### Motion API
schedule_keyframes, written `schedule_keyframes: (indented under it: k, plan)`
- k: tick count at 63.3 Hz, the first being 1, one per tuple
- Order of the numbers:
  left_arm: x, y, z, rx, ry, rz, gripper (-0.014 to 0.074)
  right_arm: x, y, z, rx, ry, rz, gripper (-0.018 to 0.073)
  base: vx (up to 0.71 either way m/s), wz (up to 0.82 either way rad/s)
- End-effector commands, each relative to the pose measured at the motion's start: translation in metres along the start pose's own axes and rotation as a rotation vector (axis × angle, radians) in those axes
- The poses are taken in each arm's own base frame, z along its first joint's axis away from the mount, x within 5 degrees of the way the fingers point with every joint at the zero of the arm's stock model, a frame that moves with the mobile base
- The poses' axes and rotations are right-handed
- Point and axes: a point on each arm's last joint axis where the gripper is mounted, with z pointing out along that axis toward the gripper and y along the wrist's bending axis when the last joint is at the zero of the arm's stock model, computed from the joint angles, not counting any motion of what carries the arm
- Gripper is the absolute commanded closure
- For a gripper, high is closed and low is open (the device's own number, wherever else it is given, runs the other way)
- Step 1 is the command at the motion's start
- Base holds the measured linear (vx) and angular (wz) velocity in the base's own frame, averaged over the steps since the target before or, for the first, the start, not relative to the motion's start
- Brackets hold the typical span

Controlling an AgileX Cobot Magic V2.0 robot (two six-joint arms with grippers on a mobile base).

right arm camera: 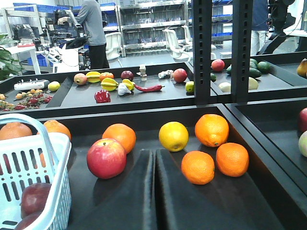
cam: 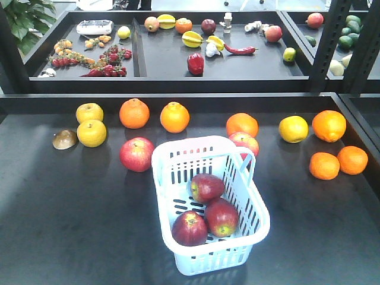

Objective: Pick three apples into basket with both arms

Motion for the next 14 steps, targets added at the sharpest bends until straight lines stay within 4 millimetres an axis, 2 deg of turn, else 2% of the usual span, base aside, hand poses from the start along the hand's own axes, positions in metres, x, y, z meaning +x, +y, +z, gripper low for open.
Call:
schedule_keyframes:
  k: [1,14]
  plan:
    - [-0.0155,-0.0034,-0.0025,0.026,-0.106,-0.006,0.0602,-0.0033,0.0010,-0.0006,-0.009,-0.075,-0.021,0.0564,0.00,0.00]
    - [-0.0155,-0.0034,-0.0025,0.026,-0.106,-0.006,0.0602,-0.0033,0.0010,-0.0006,-0.009,-0.075,-0.021,0.0564,0.00,0.00]
